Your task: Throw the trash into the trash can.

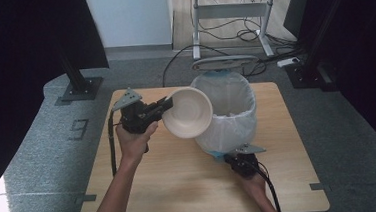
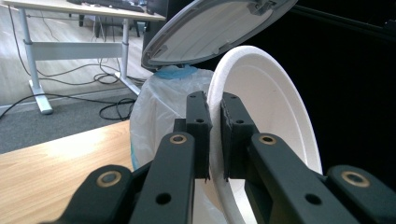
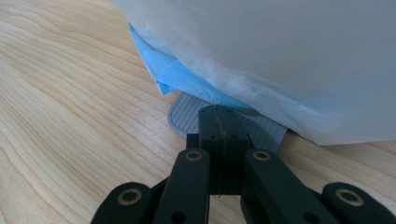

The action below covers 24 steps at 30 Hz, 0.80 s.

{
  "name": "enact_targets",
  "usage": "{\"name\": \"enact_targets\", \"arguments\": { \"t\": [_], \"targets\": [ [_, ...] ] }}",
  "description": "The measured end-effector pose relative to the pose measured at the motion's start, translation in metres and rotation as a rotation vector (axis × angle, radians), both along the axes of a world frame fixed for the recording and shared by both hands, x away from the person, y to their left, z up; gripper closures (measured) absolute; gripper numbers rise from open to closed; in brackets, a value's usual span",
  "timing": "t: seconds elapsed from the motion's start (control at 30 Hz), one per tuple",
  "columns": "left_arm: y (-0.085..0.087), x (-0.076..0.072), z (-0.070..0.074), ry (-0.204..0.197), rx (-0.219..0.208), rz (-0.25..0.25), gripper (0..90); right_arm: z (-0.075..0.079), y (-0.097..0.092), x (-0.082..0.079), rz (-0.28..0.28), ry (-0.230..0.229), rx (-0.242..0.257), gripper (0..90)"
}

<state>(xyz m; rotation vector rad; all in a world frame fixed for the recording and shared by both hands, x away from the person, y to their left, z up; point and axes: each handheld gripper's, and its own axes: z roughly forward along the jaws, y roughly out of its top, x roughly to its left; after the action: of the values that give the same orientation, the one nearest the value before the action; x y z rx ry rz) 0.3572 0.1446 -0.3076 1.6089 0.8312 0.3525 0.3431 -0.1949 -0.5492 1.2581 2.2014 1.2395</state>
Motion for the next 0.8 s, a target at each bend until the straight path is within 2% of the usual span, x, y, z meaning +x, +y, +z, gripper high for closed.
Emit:
{"name": "enact_targets", "arguments": {
  "t": [0.4, 0.8],
  "targets": [
    [-0.011, 0.006, 0.005, -0.003, 0.018, -0.007, 83.7, 0.000, 0.000, 0.000, 0.000, 0.000, -0.001, 89.5],
    [-0.019, 0.012, 0.008, 0.000, 0.012, -0.016, 83.7, 0.000, 0.000, 0.000, 0.001, 0.000, 0.000, 89.5]
  ]
}}
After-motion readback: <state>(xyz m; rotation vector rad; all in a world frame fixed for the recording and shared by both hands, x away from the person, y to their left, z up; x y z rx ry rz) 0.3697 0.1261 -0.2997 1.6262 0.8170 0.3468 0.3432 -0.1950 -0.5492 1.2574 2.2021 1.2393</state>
